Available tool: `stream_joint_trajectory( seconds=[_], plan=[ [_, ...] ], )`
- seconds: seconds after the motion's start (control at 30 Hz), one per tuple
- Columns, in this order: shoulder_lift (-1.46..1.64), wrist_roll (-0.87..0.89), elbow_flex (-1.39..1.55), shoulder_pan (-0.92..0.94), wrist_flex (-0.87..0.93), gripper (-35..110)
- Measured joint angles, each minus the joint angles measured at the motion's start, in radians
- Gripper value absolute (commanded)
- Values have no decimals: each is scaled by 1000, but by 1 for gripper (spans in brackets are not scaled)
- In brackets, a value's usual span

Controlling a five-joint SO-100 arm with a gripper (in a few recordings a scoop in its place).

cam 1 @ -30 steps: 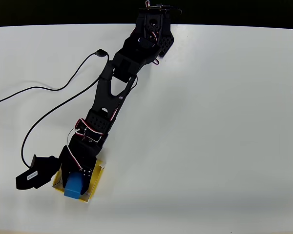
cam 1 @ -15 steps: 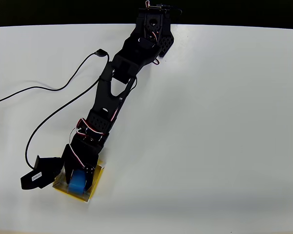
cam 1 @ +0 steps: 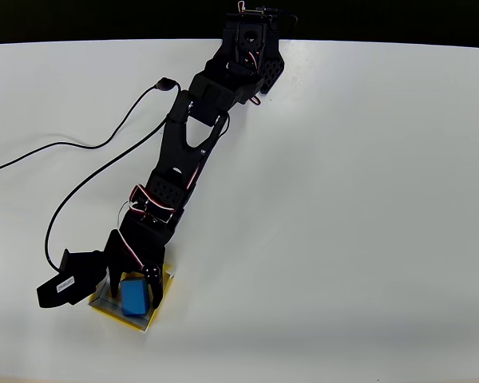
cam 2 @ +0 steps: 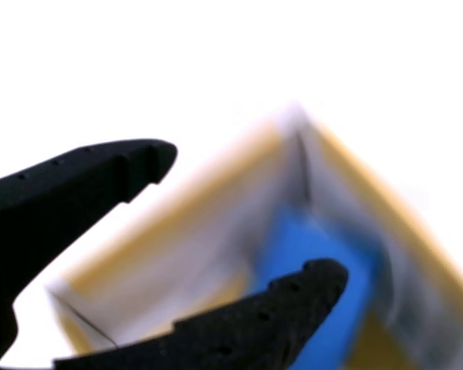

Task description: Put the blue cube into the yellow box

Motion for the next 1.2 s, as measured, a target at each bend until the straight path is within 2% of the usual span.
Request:
stream_joint_trajectory(
  seconds=[0.2,0.4,0.77,0.93,1.2],
  plan=[
    [301,-69,166,-95,-26,35],
    [629,-49,373,-167,49,34],
    [1163,-20,738,-337,321,32],
    [1447,6,899,-374,511,29],
    [1773,46,1190,-371,673,24]
  ],
)
